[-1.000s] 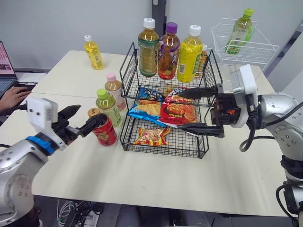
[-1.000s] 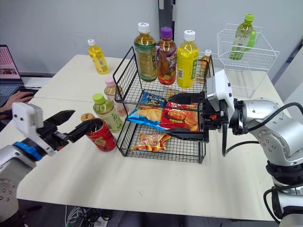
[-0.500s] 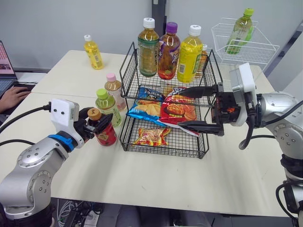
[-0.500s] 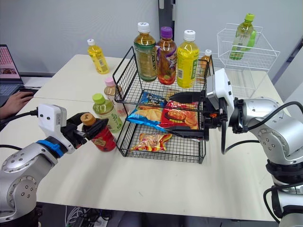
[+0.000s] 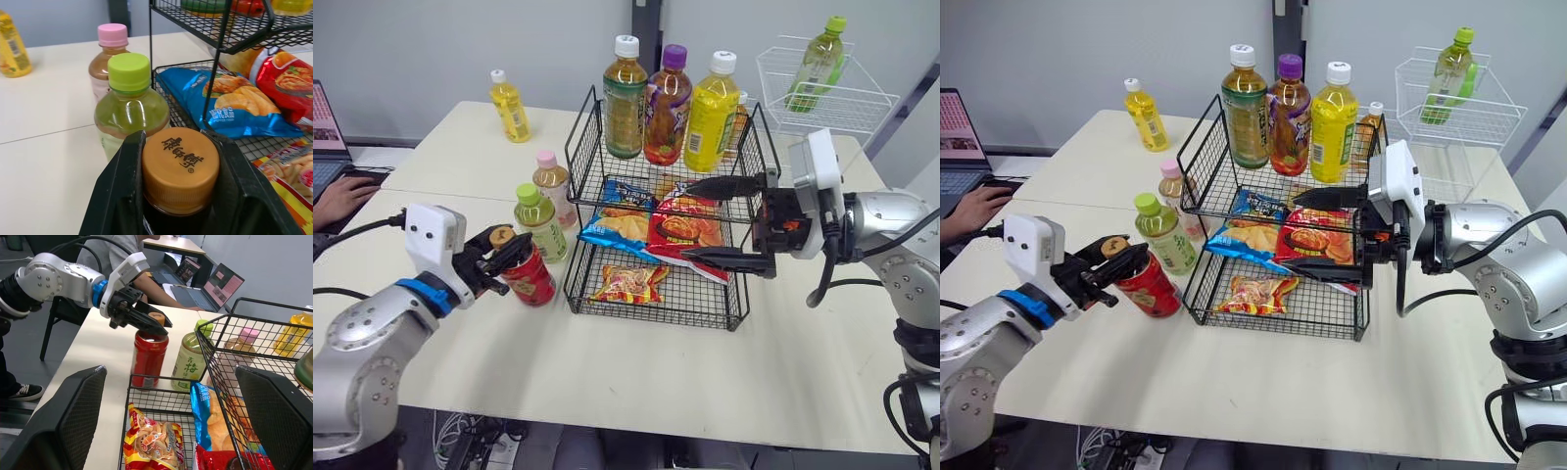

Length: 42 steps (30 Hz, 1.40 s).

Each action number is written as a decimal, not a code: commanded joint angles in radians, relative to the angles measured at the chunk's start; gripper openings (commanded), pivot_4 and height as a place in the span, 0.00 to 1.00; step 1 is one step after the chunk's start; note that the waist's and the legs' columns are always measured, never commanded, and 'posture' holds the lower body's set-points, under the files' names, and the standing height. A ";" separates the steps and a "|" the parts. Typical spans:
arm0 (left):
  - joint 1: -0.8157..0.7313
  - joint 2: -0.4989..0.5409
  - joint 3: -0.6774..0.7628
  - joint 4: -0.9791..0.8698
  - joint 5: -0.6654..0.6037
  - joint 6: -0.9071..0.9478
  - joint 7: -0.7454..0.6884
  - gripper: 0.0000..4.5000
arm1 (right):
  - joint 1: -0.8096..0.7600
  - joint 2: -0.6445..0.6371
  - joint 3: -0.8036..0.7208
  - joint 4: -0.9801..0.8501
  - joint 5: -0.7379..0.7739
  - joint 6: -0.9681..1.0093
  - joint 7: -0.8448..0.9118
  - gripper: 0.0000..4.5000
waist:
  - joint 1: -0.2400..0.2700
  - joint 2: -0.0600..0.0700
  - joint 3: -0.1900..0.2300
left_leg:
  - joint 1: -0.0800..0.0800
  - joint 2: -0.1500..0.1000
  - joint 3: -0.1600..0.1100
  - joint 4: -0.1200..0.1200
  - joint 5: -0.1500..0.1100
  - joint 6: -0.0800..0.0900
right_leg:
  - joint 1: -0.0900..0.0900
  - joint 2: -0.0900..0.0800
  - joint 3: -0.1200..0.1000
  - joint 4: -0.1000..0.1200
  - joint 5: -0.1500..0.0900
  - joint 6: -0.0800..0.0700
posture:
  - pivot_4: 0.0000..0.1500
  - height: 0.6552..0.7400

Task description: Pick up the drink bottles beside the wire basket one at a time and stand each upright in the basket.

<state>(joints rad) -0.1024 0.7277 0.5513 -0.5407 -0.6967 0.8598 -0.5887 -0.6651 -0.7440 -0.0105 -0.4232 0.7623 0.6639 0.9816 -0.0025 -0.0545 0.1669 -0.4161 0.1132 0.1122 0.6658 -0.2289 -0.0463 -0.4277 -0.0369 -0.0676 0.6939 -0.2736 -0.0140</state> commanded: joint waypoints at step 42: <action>-1.513 -0.377 -0.642 1.271 0.254 -0.344 -0.623 0.30 | 0.362 -0.153 -0.432 -0.255 0.064 0.093 -0.297 1.00 | 0.016 0.010 0.008 | -0.006 -0.005 0.001 -0.004 0.000 -0.001 | 0.001 0.001 -0.005 -0.011 0.000 0.002 | 1.00 0.70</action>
<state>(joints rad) -1.5578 0.3531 -0.1200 0.7443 -0.4469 0.5576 -1.2002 -0.3033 -0.8835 -0.3992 -0.6449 0.8111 0.7616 0.6966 0.0131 -0.0447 0.1746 -0.4217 0.1078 0.1135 0.6625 -0.2291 -0.0468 -0.4263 -0.0359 -0.0721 0.6827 -0.2739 -0.0113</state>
